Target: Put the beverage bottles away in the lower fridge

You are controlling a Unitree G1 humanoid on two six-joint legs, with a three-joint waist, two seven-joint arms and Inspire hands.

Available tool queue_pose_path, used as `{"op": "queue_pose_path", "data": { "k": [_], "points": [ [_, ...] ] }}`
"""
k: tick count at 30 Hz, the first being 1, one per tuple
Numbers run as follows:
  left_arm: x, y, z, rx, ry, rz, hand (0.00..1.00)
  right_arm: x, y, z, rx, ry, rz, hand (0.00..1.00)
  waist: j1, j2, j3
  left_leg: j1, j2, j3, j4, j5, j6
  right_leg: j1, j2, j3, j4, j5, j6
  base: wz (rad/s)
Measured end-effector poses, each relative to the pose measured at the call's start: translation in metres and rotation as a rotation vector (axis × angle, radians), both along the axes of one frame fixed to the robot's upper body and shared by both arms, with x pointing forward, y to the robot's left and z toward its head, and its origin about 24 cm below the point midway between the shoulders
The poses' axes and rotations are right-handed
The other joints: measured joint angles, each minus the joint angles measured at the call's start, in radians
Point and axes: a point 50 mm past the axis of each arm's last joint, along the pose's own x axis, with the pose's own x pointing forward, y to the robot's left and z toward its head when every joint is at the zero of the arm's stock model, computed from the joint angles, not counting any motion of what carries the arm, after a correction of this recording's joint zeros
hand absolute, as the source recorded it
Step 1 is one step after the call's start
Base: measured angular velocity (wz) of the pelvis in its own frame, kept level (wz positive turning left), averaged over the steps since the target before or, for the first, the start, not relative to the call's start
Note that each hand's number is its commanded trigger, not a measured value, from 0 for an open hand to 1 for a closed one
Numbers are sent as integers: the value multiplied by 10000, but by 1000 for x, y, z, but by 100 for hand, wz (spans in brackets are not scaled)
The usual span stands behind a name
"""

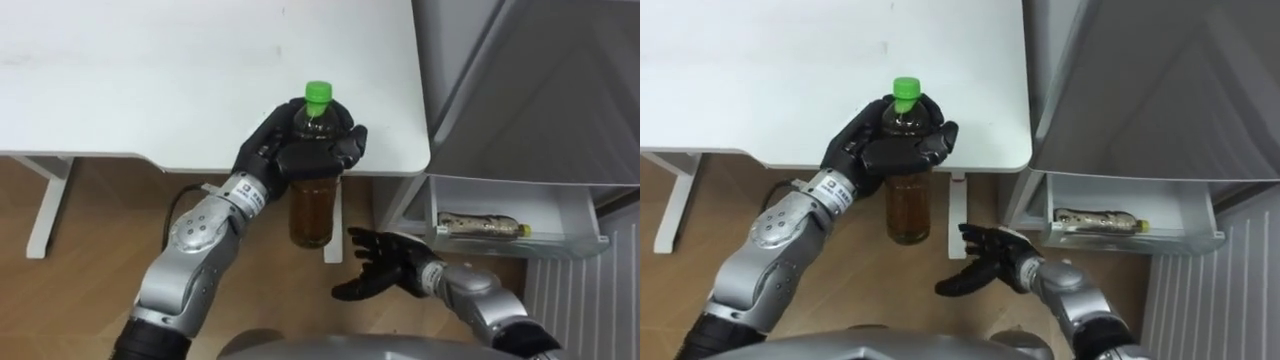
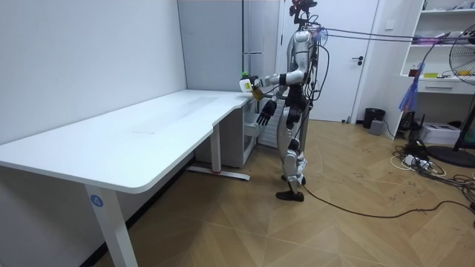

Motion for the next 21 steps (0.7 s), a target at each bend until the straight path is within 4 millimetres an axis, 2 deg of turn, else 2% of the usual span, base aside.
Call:
{"op": "queue_pose_path", "data": {
  "k": [5, 10, 17, 21],
  "points": [
    [-4, 2, -4, 271, 101, -123, 100, 5, 10, 11, 682, -403, 655, 0, 32, -42, 23, 161, -9, 10, -19, -7, 12, 172, -13, 42, -16, -1, 2, 1],
    [-4, 2, -5, 559, 55, -286, 100, 1, 16, 18, 1329, -514, 1442, 0, 30, -34, 22, 123, 1, 3, -67, -8, 13, 139, 22, 158, -12, -1, 2, -2],
    [-10, -12, -7, 455, 147, -1052, 100, 6, 21, 41, 2262, -1361, 2160, 0, 41, -9, 9, 144, -3, 1, -41, -6, 13, 87, 5, 159, 44, -1, 2, 0],
    [-12, -15, -8, 532, 177, -1299, 100, 7, 25, 45, 2991, -1381, 2165, 0, 17, -7, 10, 154, 0, 2, -21, -5, 14, 86, -5, 141, 102, -2, 4, 0]
  ]
}}
